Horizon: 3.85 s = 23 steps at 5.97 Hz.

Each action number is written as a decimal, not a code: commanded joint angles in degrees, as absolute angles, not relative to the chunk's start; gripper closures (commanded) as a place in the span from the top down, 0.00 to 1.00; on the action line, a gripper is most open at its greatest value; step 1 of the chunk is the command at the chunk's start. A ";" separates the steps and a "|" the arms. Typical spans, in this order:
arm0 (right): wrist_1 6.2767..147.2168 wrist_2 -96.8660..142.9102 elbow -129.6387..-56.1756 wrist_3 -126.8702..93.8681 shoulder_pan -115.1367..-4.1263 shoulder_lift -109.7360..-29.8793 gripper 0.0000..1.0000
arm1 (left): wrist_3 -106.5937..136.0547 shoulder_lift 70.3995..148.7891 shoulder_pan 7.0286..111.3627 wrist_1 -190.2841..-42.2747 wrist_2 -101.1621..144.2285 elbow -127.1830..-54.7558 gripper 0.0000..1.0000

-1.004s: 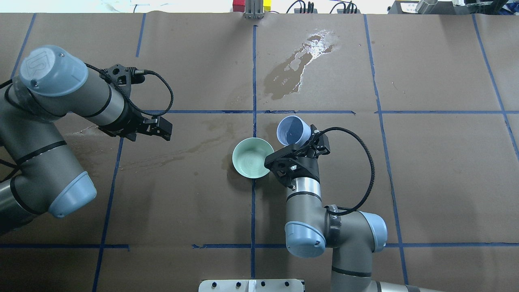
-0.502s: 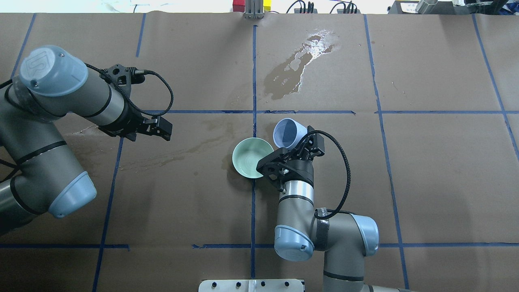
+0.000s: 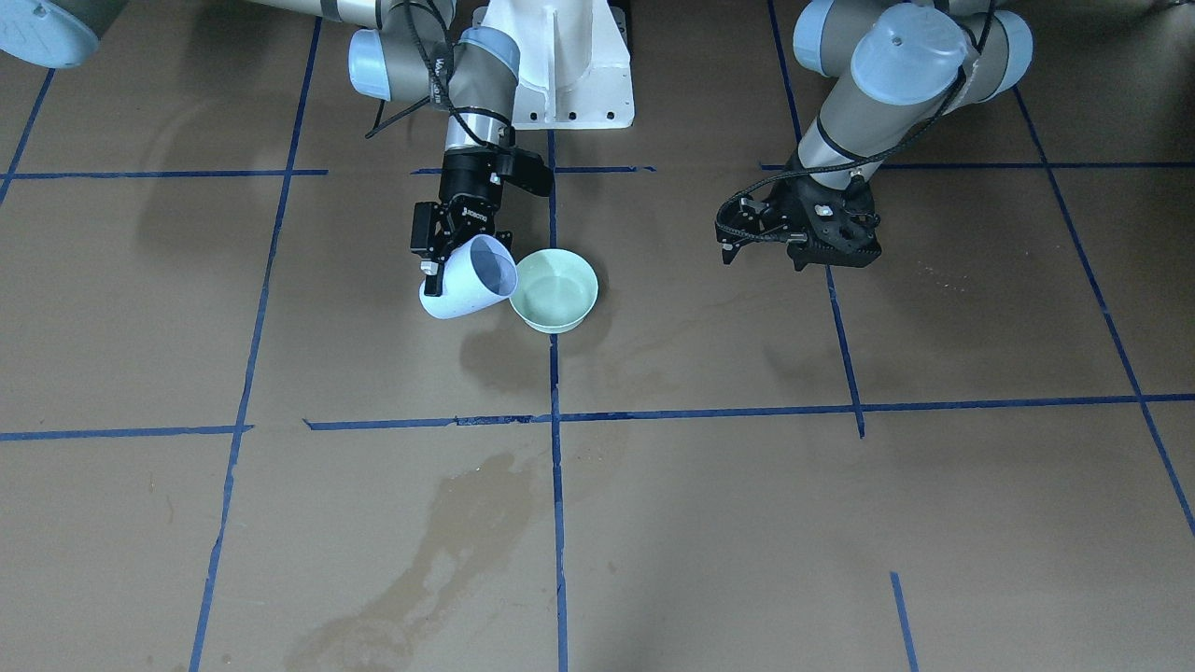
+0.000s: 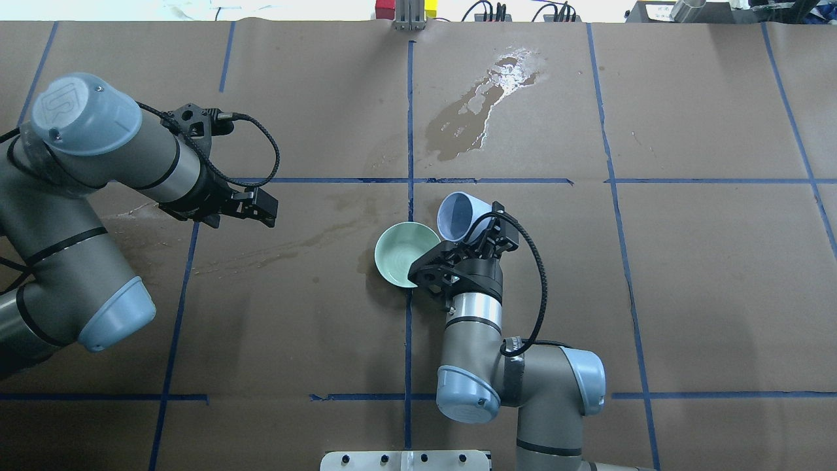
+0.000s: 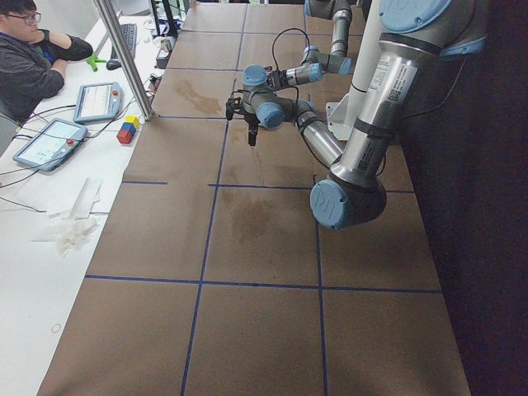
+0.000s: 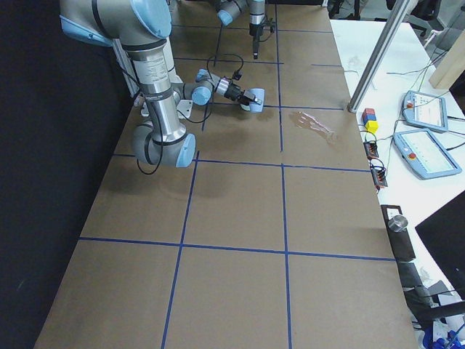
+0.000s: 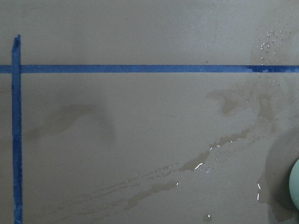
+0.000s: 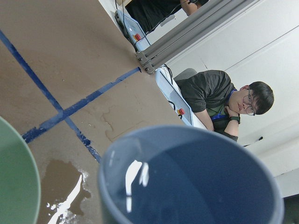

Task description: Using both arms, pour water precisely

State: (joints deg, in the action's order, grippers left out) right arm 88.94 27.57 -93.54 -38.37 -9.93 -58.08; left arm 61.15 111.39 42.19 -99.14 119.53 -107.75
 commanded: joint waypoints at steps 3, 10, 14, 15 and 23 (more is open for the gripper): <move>90.70 24.97 -93.43 -33.69 -8.97 -57.74 0.00 | 61.08 111.45 42.19 -99.14 119.53 -107.75 1.00; 91.85 24.61 -93.52 -33.49 -8.96 -57.74 0.00 | 61.08 111.53 42.19 -99.14 119.53 -107.84 1.00; 91.85 24.61 -93.52 -33.49 -8.96 -57.83 0.00 | 61.08 111.62 42.28 -99.14 119.53 -108.02 1.00; 91.85 24.61 -93.52 -33.40 -8.96 -57.83 0.00 | 61.08 111.62 42.36 -99.14 119.62 -108.02 1.00; 90.80 24.78 -95.52 -33.74 -9.40 -57.39 0.01 | 61.17 111.62 42.36 -99.14 119.62 -108.19 1.00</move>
